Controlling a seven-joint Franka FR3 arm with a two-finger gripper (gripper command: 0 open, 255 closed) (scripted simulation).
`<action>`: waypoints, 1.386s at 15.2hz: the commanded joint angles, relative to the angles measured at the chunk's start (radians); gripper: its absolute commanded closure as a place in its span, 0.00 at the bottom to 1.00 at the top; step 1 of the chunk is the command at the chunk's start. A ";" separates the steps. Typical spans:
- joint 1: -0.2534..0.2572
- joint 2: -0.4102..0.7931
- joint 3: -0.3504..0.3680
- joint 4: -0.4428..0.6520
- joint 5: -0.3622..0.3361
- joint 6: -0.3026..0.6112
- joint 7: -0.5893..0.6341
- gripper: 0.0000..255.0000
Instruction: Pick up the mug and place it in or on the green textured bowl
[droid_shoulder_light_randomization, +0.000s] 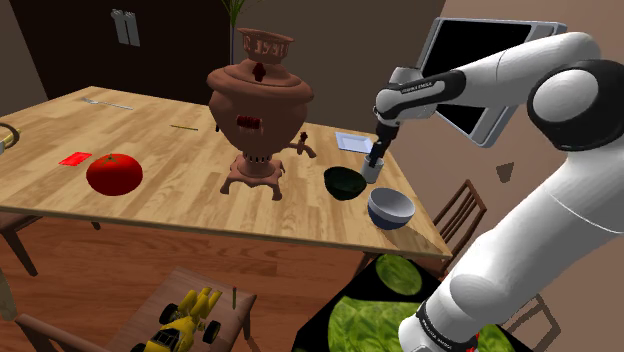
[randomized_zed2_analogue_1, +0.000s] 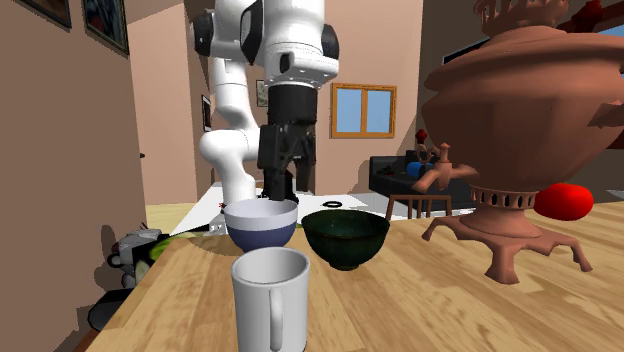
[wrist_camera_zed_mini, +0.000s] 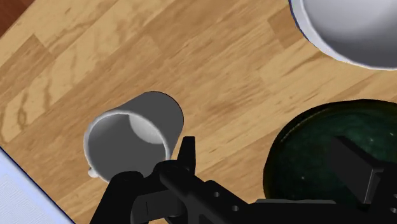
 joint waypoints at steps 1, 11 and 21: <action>-0.005 0.091 -0.025 0.059 0.042 0.030 -0.064 0.00; -0.060 0.338 -0.036 0.186 0.184 0.129 -0.222 0.00; -0.065 0.359 -0.033 0.175 0.198 0.158 -0.231 0.00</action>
